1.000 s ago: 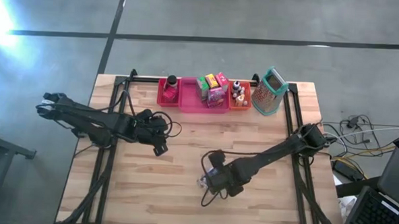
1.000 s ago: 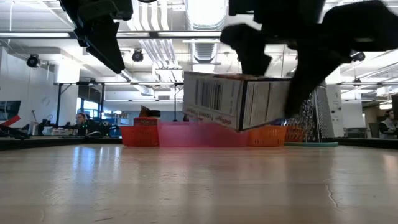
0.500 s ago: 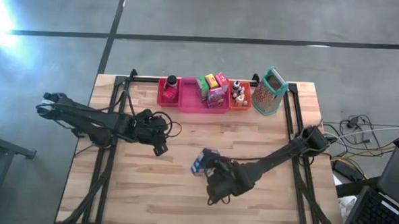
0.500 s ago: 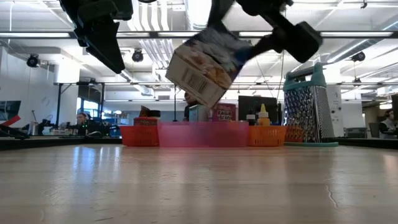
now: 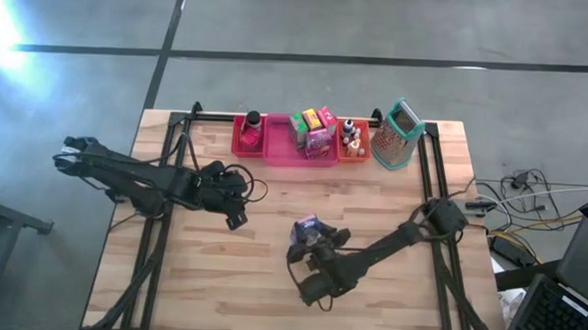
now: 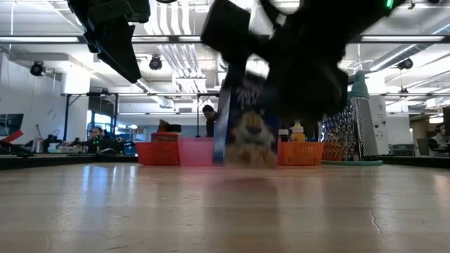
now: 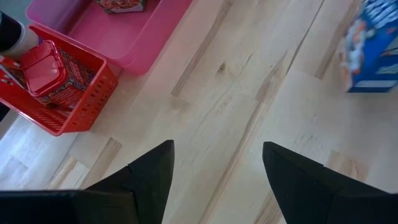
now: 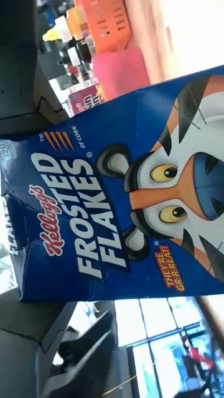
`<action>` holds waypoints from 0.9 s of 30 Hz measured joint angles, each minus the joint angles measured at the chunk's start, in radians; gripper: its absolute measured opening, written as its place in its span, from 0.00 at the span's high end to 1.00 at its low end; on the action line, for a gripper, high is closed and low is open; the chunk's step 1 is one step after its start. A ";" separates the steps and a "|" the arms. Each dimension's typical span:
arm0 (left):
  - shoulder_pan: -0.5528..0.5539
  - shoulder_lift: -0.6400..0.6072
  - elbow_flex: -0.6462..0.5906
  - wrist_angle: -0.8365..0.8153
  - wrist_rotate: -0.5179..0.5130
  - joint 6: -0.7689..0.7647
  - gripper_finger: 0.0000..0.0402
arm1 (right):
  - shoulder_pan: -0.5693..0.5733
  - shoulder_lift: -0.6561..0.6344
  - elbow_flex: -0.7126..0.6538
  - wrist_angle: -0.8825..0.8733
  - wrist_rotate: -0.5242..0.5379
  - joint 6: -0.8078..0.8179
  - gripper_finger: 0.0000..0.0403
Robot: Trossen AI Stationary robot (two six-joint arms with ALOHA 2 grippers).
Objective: Pick & Place Kitchen Items
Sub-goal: Put the blue cereal box into the pink bin
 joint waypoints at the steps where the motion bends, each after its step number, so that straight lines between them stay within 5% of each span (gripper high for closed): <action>1: 0.000 0.000 0.000 0.000 0.000 0.000 0.38 | -0.002 0.015 0.000 0.000 0.001 0.001 0.30; 27: 0.000 0.000 0.000 0.000 0.000 0.000 0.38 | 0.000 0.040 0.000 -0.002 0.016 0.093 0.09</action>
